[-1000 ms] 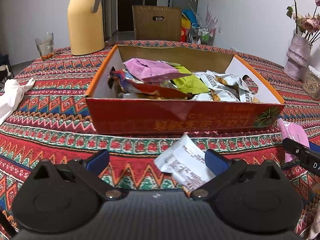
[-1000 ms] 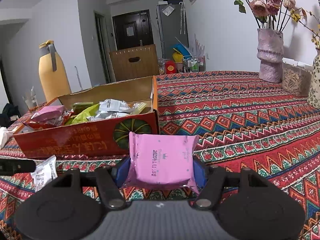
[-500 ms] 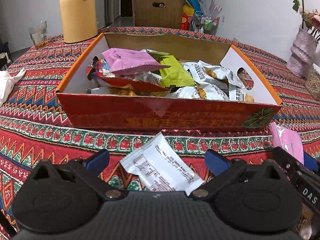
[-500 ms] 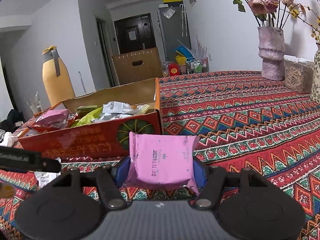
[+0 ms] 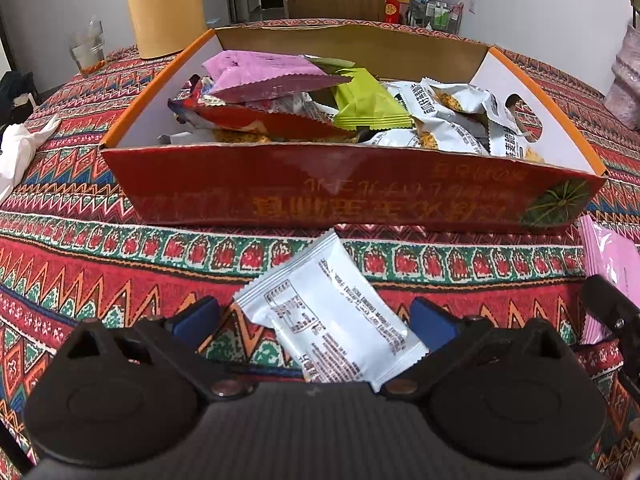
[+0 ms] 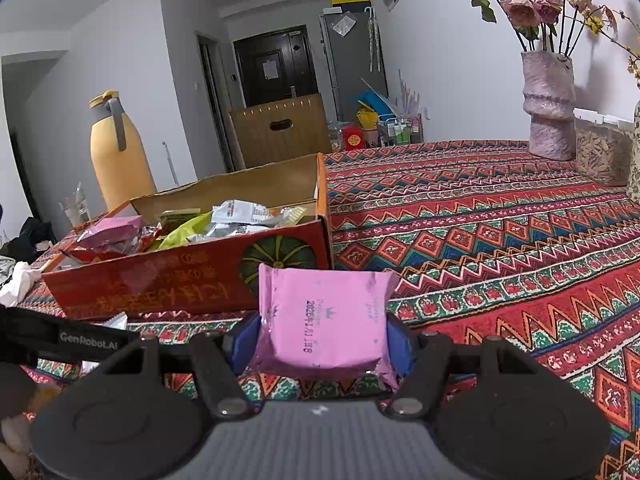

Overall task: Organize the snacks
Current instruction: 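Grasp a pink packet with the right tool while the left tool grasps a white cracker packet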

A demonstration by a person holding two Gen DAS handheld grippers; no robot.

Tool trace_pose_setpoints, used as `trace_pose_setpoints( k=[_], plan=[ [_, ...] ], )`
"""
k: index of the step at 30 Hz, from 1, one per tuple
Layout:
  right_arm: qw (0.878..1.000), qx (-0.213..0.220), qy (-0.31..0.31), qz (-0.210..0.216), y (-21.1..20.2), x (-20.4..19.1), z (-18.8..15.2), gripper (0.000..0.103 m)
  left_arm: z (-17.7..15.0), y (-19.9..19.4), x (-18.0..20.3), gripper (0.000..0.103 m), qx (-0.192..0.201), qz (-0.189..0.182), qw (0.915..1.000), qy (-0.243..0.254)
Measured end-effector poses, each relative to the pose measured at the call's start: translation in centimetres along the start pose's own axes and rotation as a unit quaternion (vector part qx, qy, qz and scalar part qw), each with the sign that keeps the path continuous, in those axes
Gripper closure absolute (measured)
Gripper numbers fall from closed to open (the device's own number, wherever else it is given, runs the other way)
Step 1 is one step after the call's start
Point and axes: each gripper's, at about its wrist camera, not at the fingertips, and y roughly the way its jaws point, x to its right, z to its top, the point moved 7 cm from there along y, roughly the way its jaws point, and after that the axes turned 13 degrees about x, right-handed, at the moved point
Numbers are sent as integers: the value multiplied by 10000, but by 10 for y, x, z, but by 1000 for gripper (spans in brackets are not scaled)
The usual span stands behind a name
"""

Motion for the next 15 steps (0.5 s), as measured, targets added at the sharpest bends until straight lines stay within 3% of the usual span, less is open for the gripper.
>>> trace_pose_setpoints(
  k=[8,15],
  plan=[
    [10000,-40,-13,-15,1,0,-2,38,-5,-7,-6,0,83,-109,9999,36],
    [10000,-16,-60,-58,1,-2,-2,38,-8,-17,-8,22,295,-241,9991,169]
  ],
)
